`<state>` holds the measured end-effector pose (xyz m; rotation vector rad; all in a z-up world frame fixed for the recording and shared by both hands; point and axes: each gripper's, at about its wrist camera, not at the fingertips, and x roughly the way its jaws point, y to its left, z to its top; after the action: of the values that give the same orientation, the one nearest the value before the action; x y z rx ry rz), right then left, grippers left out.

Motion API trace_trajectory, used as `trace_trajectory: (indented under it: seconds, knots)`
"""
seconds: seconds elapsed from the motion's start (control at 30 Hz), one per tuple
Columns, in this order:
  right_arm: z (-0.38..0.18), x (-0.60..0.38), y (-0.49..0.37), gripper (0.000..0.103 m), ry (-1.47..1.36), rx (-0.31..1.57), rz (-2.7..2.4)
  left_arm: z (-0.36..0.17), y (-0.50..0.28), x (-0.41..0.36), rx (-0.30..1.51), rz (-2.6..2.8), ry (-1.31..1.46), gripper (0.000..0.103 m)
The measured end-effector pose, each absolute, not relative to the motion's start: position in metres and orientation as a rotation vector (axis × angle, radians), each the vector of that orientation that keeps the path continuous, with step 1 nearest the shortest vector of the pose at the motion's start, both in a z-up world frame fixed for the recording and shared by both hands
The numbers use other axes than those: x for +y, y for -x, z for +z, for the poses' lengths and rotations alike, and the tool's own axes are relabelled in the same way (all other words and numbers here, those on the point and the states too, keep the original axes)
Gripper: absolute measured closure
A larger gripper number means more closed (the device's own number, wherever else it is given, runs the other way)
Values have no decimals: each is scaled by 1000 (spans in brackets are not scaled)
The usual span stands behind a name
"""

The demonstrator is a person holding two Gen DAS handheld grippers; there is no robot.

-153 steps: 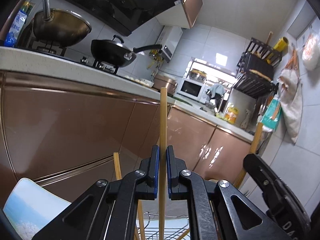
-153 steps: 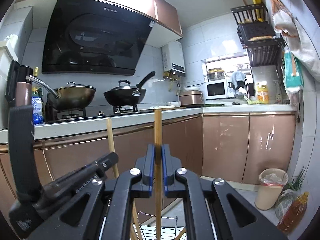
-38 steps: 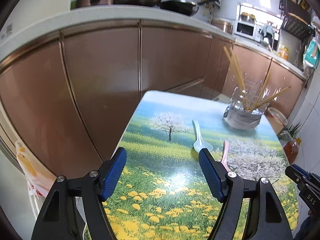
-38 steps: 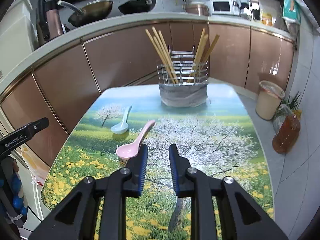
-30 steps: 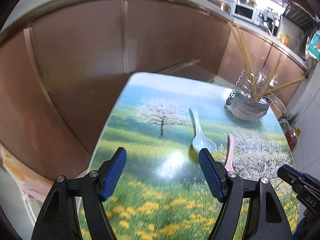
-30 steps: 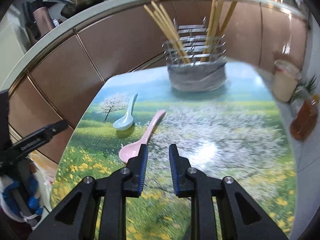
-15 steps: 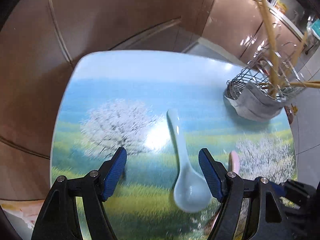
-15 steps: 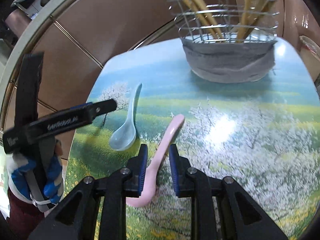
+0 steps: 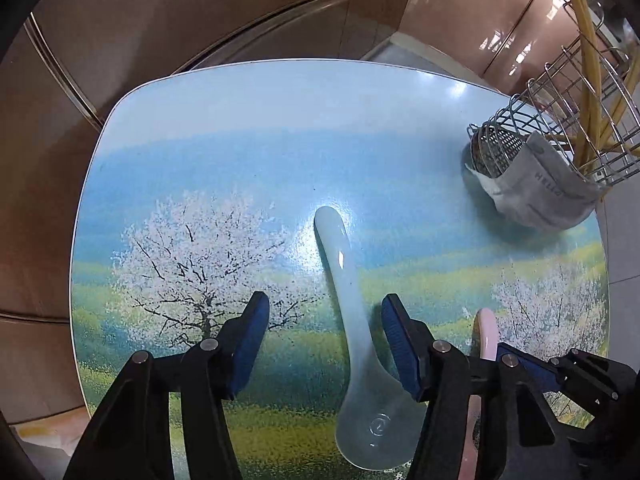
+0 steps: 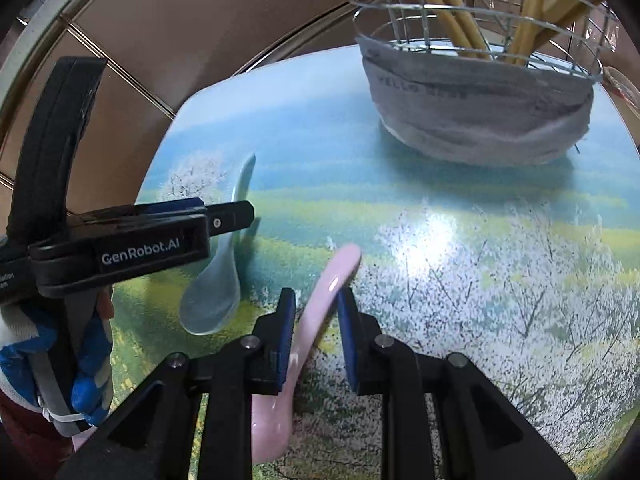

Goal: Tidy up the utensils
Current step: 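Close left tool on the blue spoon handle while right tool grasps the pink spoon, then lift both held spoons and carry them above the wire holder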

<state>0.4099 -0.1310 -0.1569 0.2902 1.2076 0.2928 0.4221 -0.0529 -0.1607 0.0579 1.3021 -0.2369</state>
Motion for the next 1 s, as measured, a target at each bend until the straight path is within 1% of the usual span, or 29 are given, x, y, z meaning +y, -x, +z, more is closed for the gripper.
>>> trace_trajectory:
  seconds: [0.07, 0.23, 0.33, 0.5, 0.57, 0.63, 0.67, 0.83, 1.0]
  knots:
    - [-160, -124, -414, 82, -280, 1213, 294, -160, -422, -54, 1303, -243, -59, 52]
    - [-161, -115, -416, 82, -225, 1217, 287, -157, -425, -53, 1304, -254, -79, 76]
    - [-166, -104, -416, 83, -198, 1220, 293, -158, -425, -52, 1294, -265, -110, 81]
    - [-167, -101, -414, 85, -181, 1227, 302, -158, -415, -54, 1285, -286, -165, 83]
    - [-168, -100, -415, 88, -201, 1231, 308, -158, -414, -53, 1290, -288, -151, 86]
    - [-168, -104, -415, 92, -219, 1234, 316, -157, -411, -48, 1295, -290, -110, 92]
    - [-170, -106, -414, 94, -234, 1235, 323, -157, -411, -47, 1294, -293, -96, 92]
    - [-162, -119, -401, 94, -270, 1189, 349, -153, -402, -29, 1255, -284, -19, 92]
    - [-146, -126, -385, 95, -279, 1108, 382, -131, -384, -19, 1166, -294, 28, 92]
